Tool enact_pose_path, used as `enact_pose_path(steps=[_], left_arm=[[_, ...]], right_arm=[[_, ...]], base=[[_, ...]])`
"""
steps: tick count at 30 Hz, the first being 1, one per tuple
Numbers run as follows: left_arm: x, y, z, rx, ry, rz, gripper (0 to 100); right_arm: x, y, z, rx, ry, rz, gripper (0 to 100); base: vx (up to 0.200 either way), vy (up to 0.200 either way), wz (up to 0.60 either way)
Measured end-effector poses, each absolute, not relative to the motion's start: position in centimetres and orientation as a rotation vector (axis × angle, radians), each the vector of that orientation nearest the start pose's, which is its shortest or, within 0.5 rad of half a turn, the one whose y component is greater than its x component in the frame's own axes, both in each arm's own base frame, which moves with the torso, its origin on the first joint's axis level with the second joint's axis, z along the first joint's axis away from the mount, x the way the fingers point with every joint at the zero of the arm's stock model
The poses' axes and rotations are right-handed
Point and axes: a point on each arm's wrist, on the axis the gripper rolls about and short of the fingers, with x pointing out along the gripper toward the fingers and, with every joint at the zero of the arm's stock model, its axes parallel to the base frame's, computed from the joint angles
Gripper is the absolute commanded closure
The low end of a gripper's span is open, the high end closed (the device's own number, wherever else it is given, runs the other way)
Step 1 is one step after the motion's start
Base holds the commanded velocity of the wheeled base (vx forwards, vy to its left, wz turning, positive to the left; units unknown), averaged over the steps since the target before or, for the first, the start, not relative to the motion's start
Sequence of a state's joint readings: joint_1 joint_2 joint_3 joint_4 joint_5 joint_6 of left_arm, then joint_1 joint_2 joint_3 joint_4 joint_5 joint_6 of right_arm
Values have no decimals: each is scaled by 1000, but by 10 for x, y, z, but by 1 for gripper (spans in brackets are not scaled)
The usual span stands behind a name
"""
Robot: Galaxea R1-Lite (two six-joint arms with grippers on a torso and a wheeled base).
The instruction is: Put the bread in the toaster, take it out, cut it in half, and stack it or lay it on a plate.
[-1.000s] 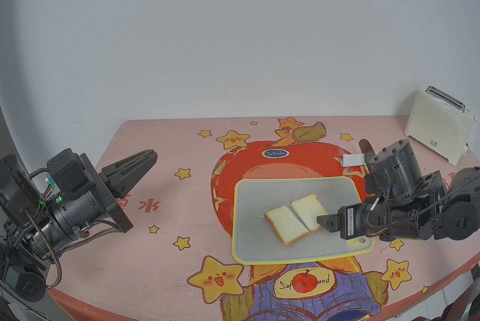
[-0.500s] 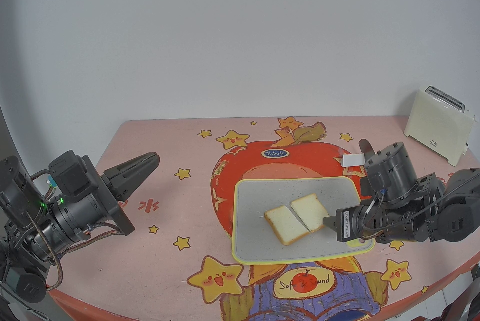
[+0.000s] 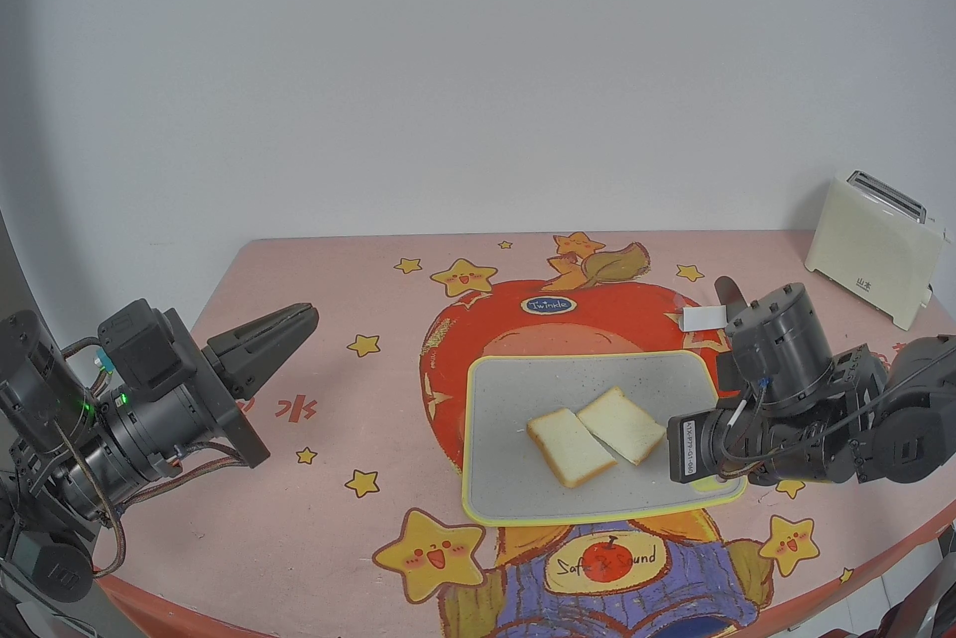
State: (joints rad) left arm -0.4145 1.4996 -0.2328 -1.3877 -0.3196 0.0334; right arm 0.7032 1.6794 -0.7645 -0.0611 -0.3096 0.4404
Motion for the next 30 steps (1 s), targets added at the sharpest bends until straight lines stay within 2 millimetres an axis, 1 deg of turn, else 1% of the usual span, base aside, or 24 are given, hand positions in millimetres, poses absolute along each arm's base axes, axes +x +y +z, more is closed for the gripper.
enact_pose_path(steps=[3, 4, 13, 30], left_arm=[[183, -88, 167, 26, -136, -731, 100], [184, -88, 167, 26, -135, -731, 100], [183, -89, 167, 26, -133, -732, 100], [183, -89, 167, 26, -133, -732, 100]], right_arm=[[205, 167, 130, -2, 803, 197, 100], [205, 167, 131, -3, 803, 199, 0], [205, 168, 132, 5, 789, 208, 0], [208, 170, 124, 4, 773, 211, 0]], base=[[0, 0, 0], [0, 0, 0], [0, 0, 0], [0, 0, 0]])
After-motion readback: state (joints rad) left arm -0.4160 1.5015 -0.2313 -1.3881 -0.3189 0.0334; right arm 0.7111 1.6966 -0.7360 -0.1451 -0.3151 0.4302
